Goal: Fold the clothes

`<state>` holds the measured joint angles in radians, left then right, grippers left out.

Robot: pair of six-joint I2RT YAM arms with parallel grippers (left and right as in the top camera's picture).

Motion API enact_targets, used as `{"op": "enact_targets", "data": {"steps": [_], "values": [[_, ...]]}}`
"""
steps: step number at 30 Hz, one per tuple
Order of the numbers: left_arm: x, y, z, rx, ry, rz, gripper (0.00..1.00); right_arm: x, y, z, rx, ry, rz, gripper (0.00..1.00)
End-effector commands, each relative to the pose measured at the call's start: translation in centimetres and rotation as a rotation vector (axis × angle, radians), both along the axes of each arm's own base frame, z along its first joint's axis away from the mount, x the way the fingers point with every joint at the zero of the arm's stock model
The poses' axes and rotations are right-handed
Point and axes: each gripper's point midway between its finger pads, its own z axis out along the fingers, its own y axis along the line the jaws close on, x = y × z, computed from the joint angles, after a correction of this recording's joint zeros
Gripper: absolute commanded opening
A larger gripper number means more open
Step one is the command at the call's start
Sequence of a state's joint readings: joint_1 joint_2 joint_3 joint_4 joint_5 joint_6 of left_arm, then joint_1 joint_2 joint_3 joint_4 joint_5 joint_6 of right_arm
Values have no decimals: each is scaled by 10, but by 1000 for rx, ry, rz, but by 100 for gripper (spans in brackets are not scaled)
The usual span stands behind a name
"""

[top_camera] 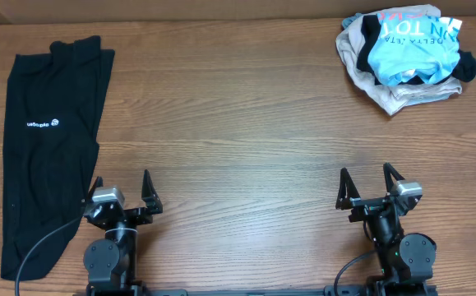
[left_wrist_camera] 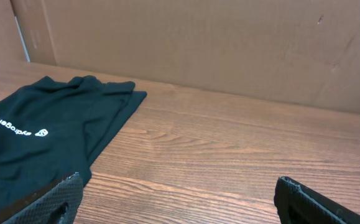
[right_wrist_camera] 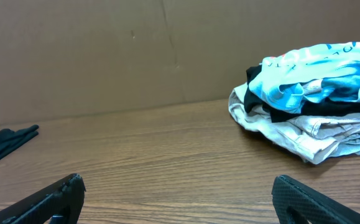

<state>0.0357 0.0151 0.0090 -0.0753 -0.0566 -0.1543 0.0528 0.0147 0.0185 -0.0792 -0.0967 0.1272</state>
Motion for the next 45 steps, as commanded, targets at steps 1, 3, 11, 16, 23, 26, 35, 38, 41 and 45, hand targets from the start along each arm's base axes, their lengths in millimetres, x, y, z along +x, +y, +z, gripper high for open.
{"op": "enact_targets", "data": {"steps": [1,3,11,16,23,26,35,38,41,45], "values": [[0,1,1,16,-6,3,100,0,-1,-1,4,-5,-7,100],[0,1,1,16,-6,3,100,0,-1,-1,4,-5,-7,100],[0,1,1,16,-7,3,100,0,-1,-1,4,-5,-7,100],[0,1,1,16,-6,3,100,0,-1,-1,4,-5,-7,100],[0,1,1,16,-9,3,100,1,-9,-2,-1,-2,-57,100],[0,1,1,15,-8,0,100,1,-9,-3,0,0,-55,100],[-1,-36,11,35,-41,-215,100,-2,8,9,40,-43,48,100],[-5,-49,27,65,-69,-291,100,-7,26,17,38,-72,153,100],[-12,-51,44,64,-67,-304,100,-12,35,29,35,-102,214,100],[-22,-51,70,107,-36,-307,100,-21,41,58,30,-161,252,100]]}}
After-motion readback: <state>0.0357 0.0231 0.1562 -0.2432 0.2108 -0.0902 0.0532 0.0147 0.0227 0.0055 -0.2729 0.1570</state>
